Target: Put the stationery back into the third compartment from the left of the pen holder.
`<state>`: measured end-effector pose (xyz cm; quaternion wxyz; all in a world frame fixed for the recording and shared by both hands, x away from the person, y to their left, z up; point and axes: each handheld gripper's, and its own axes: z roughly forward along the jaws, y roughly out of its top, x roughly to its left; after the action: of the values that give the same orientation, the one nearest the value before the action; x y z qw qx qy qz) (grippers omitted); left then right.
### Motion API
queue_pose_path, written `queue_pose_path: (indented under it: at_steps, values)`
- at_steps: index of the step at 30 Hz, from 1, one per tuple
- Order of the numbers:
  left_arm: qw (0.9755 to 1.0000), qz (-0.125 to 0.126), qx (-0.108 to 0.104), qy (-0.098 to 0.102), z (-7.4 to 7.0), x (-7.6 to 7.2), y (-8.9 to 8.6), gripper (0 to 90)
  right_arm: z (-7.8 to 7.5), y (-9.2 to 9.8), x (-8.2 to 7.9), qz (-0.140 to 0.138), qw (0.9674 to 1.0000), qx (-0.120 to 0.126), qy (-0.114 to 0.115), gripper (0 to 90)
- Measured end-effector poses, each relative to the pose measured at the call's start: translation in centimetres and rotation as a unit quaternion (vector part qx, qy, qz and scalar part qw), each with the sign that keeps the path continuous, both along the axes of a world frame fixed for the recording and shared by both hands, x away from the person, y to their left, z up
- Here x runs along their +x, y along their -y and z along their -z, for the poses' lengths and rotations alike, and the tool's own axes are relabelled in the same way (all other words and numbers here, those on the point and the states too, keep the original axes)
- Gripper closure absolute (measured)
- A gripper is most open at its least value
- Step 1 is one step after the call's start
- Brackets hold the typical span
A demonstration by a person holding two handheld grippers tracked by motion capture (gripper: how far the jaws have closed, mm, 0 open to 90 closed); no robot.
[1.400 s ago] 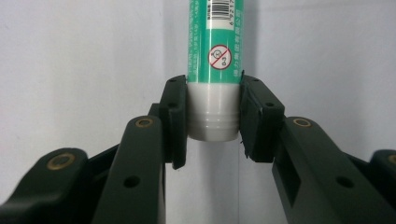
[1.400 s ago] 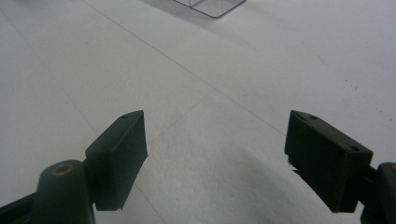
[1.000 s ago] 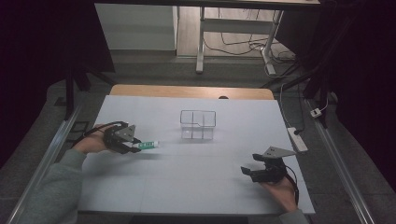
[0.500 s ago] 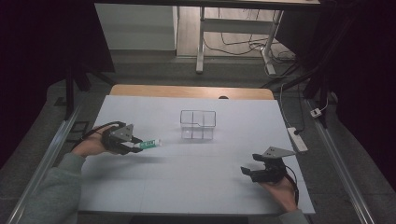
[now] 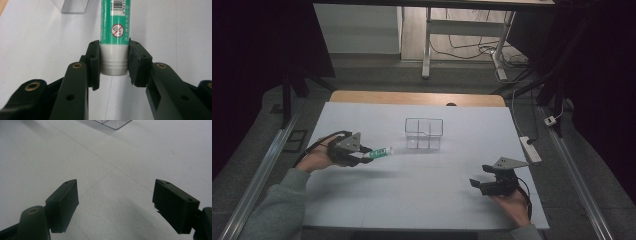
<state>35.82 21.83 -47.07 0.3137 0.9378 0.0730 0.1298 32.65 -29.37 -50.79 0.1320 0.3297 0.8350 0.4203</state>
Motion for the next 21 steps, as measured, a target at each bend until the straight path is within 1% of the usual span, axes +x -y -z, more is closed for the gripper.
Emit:
queue_pose_path:
  at_steps: [3, 6, 9, 13, 16, 21]
  values:
    - [1.0000, 0.000, -0.004, 0.004, -0.1, -0.5, 0.9, 64.4, 0.0, 0.0, 0.0, 0.000, 1.0000, 0.000, 0.000, 20.5]
    - [1.0000, -0.001, -0.005, 0.003, -0.2, -0.8, 1.9, 64.4, 0.0, 0.0, 0.0, 0.000, 1.0000, 0.000, 0.000, 20.5]
    - [1.0000, -0.008, -0.003, 0.004, -0.4, -1.1, 2.9, 64.4, 0.0, 0.0, 0.0, -0.002, 1.0000, 0.004, 0.001, 20.5]
    - [0.9998, -0.016, -0.006, 0.003, -0.5, -1.5, 4.0, 64.4, 0.0, 0.0, 0.0, -0.001, 1.0000, 0.002, 0.000, 20.5]
    - [0.9998, -0.018, -0.005, 0.002, -0.6, -1.5, 4.9, 64.4, 0.0, -0.1, 0.0, -0.001, 1.0000, 0.007, 0.002, 20.6]
    - [0.9997, -0.022, -0.005, -0.002, -0.6, -1.4, 6.5, 64.4, 0.0, -0.2, 0.0, -0.004, 1.0000, 0.007, 0.004, 20.5]
